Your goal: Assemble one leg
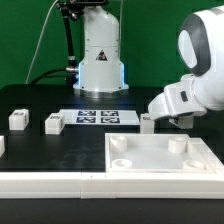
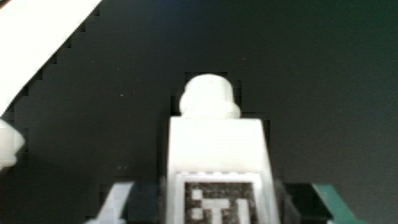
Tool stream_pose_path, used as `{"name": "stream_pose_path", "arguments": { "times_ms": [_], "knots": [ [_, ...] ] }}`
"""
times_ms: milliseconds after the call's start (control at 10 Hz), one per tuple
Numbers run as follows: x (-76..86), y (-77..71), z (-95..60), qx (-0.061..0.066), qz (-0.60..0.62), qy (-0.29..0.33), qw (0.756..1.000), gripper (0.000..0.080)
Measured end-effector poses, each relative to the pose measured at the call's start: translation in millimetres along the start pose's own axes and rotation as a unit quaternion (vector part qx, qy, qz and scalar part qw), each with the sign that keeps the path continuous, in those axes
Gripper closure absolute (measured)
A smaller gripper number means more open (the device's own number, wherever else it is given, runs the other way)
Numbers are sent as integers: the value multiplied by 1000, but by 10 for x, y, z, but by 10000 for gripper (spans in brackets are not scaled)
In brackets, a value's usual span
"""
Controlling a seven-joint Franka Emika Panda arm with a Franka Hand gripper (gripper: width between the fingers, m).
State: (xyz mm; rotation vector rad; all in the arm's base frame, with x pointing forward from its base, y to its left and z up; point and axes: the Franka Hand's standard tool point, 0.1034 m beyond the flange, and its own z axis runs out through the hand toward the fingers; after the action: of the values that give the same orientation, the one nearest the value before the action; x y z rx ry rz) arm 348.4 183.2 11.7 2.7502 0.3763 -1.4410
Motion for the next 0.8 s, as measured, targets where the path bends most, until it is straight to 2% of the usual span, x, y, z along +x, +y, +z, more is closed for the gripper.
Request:
{"name": "stream_pose_path", "arguments": {
  "times_ms": [100,500,600,800],
  "knots": [
    [-27,3,-14,1,-5,-4,1000,512],
    [-525,61,-468,13,-11,-23,1000,511],
    [-583,71,-535,15,-9,-21,1000,511],
    [-517,62,-537,16,-8,0,1000,511]
  ]
}}
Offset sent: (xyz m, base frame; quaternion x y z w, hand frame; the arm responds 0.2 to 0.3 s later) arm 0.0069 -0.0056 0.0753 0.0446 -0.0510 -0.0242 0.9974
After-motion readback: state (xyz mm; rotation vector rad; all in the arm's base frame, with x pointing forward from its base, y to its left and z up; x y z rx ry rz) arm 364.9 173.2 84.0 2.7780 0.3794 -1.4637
